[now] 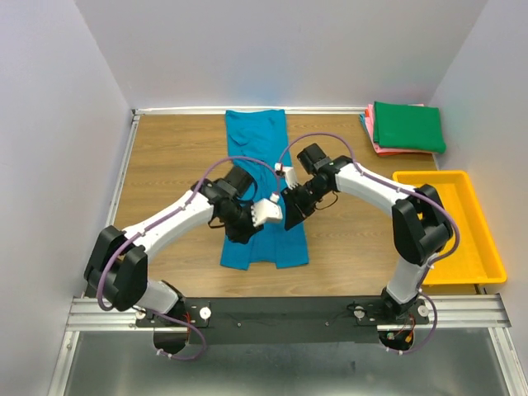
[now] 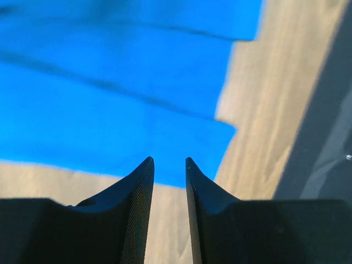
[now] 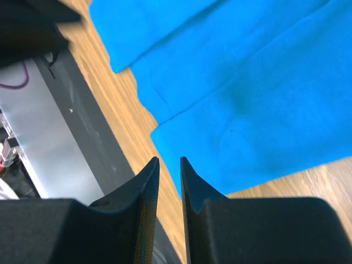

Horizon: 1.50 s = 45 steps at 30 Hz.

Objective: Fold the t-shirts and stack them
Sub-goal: Rotate the tshirt 90 degrees

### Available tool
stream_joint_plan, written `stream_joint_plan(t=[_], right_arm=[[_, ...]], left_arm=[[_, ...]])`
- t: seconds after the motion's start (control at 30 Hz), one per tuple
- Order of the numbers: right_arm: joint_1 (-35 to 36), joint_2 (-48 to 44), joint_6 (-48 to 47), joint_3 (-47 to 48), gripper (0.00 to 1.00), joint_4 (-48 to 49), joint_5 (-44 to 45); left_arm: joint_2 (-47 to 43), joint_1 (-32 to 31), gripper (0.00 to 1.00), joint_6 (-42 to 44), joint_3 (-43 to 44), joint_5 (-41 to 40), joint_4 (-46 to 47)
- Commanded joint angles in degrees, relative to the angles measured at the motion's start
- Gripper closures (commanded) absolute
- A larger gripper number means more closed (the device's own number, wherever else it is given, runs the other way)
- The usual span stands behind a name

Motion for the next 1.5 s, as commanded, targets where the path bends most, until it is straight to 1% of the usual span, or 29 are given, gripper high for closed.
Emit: stream_joint_plan(t=[0.0,0.03,0.07,0.17,0.27,0.3,0.43,0.6,0.7,0.8,0.9,0.97,1.0,1.03,1.07,1.13,1.47], right_arm=[[-1.13,-2.99,2.28,-0.64,0.71,-0.94,2.34],[-1.39,-3.08,2.54,-1.35,0.71,-0.94,2.78],[-2.00,-3.26,2.80,-2.22,0.72,-0.86,3.48],[-5.86,-3.69,3.94,-3.54,0.73,-0.94,3.57],[-7.80,-4.05,3.95,-3.99,0.74,-0.94,3.22],[-8.59,-4.40,3.95,-4.51,0.74,-1.03,3.31],[-9.04,-5.45,3.69,-5.57,0.75,-0.94,4.27],[-9.39,-6.33,3.51,-6.01,0.75,-1.03,4.89],[-9.48,-6.51,3.51,-6.19,0.75,-1.03,4.80],[-9.39,-6.33,3.51,-6.36,0.75,-1.03,4.54],[-9.48,-6.07,3.25,-6.36,0.75,-1.03,4.27],[-9.48,-5.81,3.25,-6.27,0.75,-1.03,4.36],[-9.48,-5.72,3.16,-6.19,0.75,-1.03,4.36],[-9.48,-5.54,3.16,-6.10,0.75,-1.03,4.36],[-9.48,-5.37,3.07,-6.01,0.75,-1.12,4.36],[-9.48,-5.19,2.90,-6.10,0.75,-1.12,4.19],[-9.48,-4.93,2.63,-6.36,0.75,-1.21,3.48]], left_arm=[[0.18,-6.37,0.63,-2.23,-4.04,-4.77,-1.15],[0.01,-7.69,0.62,-2.50,-4.56,-5.56,-0.81],[-0.08,-10.67,0.62,-3.28,-5.00,-6.53,-0.37],[0.70,-15.60,0.62,-6.44,-5.97,-11.18,0.69],[1.15,-18.68,0.57,-7.07,-5.89,-12.24,0.34],[1.58,-20.78,0.56,-7.42,-5.97,-13.20,0.34],[3.78,-24.40,0.57,-8.83,-6.15,-16.29,0.34],[8.17,-25.20,0.62,-9.35,-6.41,-17.34,0.69],[10.10,-25.28,0.63,-9.79,-7.03,-18.66,1.22],[11.43,-25.29,0.65,-9.79,-7.82,-19.37,2.01],[11.61,-25.46,0.69,-9.62,-8.17,-18.76,2.80],[11.61,-25.64,0.76,-9.62,-8.26,-18.49,3.24],[11.52,-25.64,0.82,-9.53,-8.17,-18.14,3.24],[11.35,-25.64,0.85,-9.27,-8.26,-17.88,3.07],[10.91,-25.72,0.92,-9.09,-8.09,-17.79,2.63],[10.20,-25.64,1.00,-8.83,-7.65,-17.61,1.84],[6.34,-25.72,1.00,-8.47,-4.48,-16.99,-0.89]])
